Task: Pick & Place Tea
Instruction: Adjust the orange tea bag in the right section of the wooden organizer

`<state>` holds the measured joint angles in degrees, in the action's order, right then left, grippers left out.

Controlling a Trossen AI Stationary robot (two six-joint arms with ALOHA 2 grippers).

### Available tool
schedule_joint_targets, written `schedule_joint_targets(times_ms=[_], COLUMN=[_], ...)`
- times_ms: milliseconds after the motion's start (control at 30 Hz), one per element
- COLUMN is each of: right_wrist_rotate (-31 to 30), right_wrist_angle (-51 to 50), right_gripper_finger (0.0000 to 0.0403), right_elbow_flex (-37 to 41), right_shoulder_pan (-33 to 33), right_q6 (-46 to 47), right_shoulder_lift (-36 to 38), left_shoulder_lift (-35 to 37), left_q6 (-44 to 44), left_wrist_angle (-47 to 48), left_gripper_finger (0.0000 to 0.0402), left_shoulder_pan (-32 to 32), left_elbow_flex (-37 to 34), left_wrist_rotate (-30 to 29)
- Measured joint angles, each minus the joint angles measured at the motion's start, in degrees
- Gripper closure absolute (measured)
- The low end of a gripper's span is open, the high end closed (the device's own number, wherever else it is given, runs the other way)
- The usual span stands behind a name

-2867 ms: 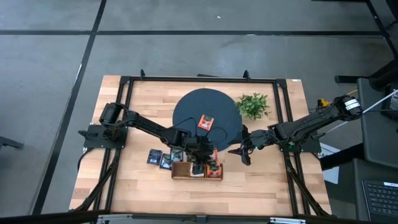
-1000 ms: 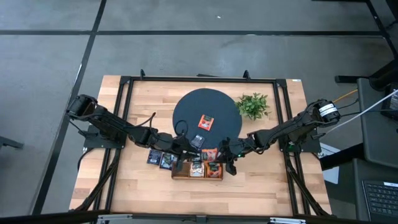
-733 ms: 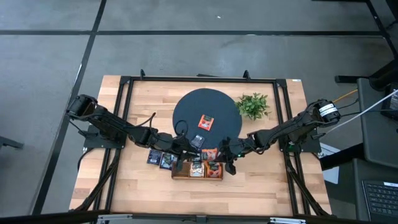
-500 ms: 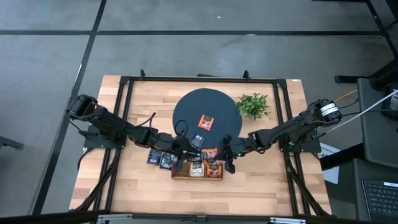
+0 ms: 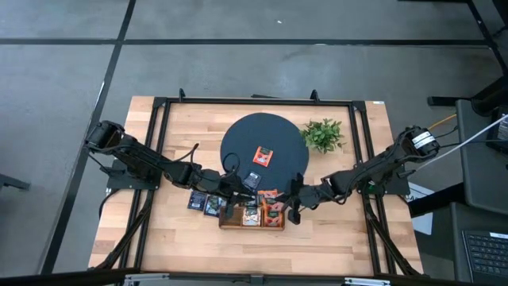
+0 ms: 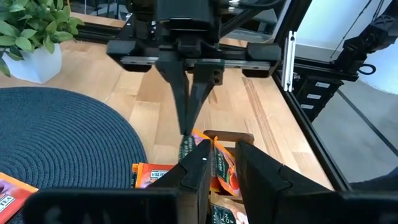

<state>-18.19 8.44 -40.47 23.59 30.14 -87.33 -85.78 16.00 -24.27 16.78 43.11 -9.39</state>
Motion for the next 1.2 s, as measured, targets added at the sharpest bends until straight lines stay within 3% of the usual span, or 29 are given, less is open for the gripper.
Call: schedule_joint_targets(times_ms=[133, 400, 800, 1200], right_wrist_rotate=[-0.40, -7.50, -11.24, -12.18], right_wrist_angle=[0.37, 1.07, 1.83, 0.74], right_gripper_finger=[0.0400, 0.0399, 0.0398, 0.0352], right_elbow_flex=[0.68, 1.49, 1.49, 1.49], right_shoulder_pan=[1.18, 3.54, 4.44, 4.88], right_q6=[1.53, 3.73, 4.32, 7.22], right_shoulder_lift=[0.00, 0.00, 0.00, 0.00], left_shoulder_lift=[0.00, 0.00, 0.00, -0.02], left_q6=[0.79, 0.81, 0.81, 0.60], left_wrist_angle=[0.00, -1.19, -1.27, -1.27], left_gripper_finger=[0.0333, 0.0333, 0.0333, 0.0333], left_shoulder_pan=[0.00, 0.00, 0.00, -0.02], left_elbow_flex=[0.00, 0.00, 0.00, 0.00], left_wrist_rotate=[0.00, 0.00, 0.00, 0.00])
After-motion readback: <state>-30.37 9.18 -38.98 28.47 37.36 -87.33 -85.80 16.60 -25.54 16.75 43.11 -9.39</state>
